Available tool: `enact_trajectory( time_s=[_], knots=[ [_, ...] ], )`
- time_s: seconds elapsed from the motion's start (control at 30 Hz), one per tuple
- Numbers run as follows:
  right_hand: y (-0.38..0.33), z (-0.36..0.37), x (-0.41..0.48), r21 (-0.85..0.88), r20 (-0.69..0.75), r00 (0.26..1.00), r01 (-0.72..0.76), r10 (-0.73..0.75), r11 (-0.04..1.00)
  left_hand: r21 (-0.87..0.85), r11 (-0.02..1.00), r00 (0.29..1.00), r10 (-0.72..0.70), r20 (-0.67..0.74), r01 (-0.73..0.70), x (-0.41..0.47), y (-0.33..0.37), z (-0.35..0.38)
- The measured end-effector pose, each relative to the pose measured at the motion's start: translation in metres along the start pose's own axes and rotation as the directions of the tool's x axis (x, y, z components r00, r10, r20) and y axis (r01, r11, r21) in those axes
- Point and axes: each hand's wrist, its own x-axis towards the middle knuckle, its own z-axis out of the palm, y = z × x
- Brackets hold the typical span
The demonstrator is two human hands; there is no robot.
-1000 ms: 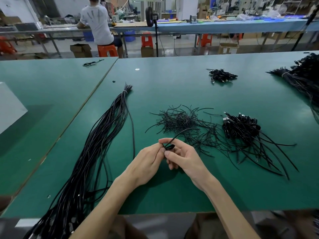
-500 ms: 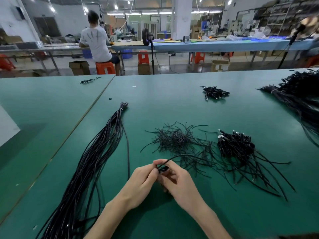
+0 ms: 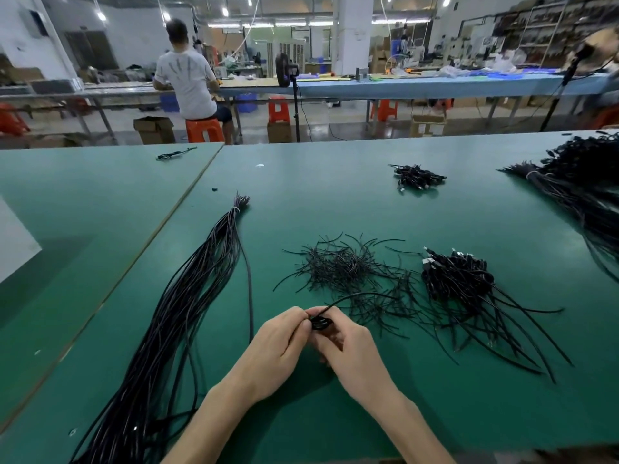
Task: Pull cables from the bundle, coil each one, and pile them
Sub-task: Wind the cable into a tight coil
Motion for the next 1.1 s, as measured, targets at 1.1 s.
enact_trajectory(
  time_s=[1.1],
  knots=[
    [-0.004,-0.008,0.003,0.209,0.062,0.998,-0.038,0.026,0.977,-0.183,0.981,0.998,-0.061,-0.014,0.057,0.001,-0.001,-0.001]
  ],
)
